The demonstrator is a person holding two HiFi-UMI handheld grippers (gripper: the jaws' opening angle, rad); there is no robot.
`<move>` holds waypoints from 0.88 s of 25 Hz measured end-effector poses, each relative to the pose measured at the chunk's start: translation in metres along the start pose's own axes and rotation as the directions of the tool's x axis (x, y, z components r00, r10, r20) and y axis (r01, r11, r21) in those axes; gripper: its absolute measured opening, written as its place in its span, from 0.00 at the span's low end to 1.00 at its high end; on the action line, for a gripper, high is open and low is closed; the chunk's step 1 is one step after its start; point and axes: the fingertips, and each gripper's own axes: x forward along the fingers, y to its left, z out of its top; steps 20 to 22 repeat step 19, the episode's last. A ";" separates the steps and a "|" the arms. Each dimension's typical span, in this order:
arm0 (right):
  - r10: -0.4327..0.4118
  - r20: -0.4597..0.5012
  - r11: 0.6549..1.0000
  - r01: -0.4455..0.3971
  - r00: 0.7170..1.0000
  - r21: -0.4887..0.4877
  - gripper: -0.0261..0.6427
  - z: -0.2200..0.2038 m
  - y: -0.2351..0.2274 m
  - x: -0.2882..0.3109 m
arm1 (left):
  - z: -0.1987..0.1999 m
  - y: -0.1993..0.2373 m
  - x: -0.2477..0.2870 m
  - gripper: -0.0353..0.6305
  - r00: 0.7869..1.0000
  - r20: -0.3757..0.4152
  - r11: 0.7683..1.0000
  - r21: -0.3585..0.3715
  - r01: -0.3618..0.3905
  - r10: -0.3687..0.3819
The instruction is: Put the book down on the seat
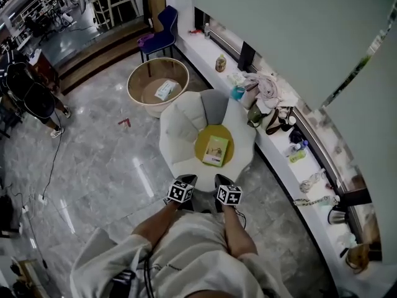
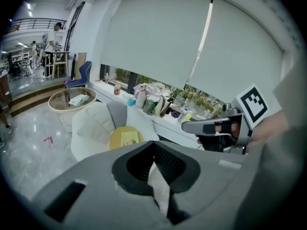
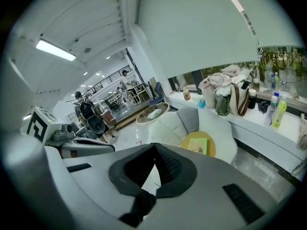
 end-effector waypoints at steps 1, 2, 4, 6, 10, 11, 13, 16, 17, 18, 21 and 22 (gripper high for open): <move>-0.002 -0.002 1.000 0.002 1.000 -0.006 0.05 -0.001 -0.001 -0.001 | 0.000 -0.002 0.001 0.06 1.000 0.000 1.000 0.000 0.000 0.000; -0.005 -0.007 1.000 0.005 1.000 -0.013 0.05 -0.003 -0.001 -0.002 | -0.001 -0.003 0.001 0.07 1.000 0.000 1.000 0.001 0.001 -0.001; -0.013 -0.021 0.999 0.012 1.000 -0.030 0.05 -0.009 0.000 -0.004 | -0.003 -0.006 0.000 0.07 1.000 -0.001 1.000 0.007 0.003 -0.003; -0.025 -0.032 0.999 0.023 0.999 -0.041 0.05 -0.012 -0.001 -0.006 | -0.006 -0.008 -0.001 0.07 1.000 -0.009 1.000 0.011 0.008 -0.008; -0.042 -0.040 0.998 0.040 0.998 -0.052 0.05 -0.011 -0.005 -0.009 | -0.009 -0.010 0.001 0.06 0.999 -0.027 1.000 -0.005 0.019 -0.019; -0.043 -0.043 0.998 0.040 0.998 -0.056 0.05 -0.011 -0.006 -0.009 | -0.010 -0.011 0.002 0.06 0.999 -0.029 1.000 -0.012 0.024 -0.024; -0.045 -0.048 0.997 0.042 0.998 -0.058 0.05 -0.014 -0.006 -0.010 | -0.012 -0.011 0.003 0.07 0.999 -0.033 0.999 -0.021 0.032 -0.032; -0.054 -0.055 0.997 0.051 0.997 -0.058 0.05 -0.019 -0.009 -0.011 | -0.014 -0.012 0.003 0.06 0.999 -0.033 0.999 -0.022 0.038 -0.038; -0.058 -0.056 0.997 0.054 0.997 -0.058 0.05 -0.019 -0.010 -0.011 | -0.014 -0.012 0.004 0.06 0.999 -0.033 0.999 -0.021 0.039 -0.039; -0.061 -0.056 0.997 0.058 0.997 -0.057 0.05 -0.019 -0.011 -0.012 | -0.014 -0.013 0.004 0.07 0.999 -0.032 0.999 -0.020 0.040 -0.040; -0.064 -0.056 0.996 0.061 0.996 -0.057 0.05 -0.019 -0.013 -0.012 | -0.013 -0.013 0.004 0.07 0.999 -0.030 0.999 -0.018 0.041 -0.041; -0.064 -0.056 0.996 0.061 0.996 -0.057 0.05 -0.019 -0.013 -0.012 | -0.013 -0.013 0.004 0.07 0.999 -0.030 0.999 -0.018 0.041 -0.041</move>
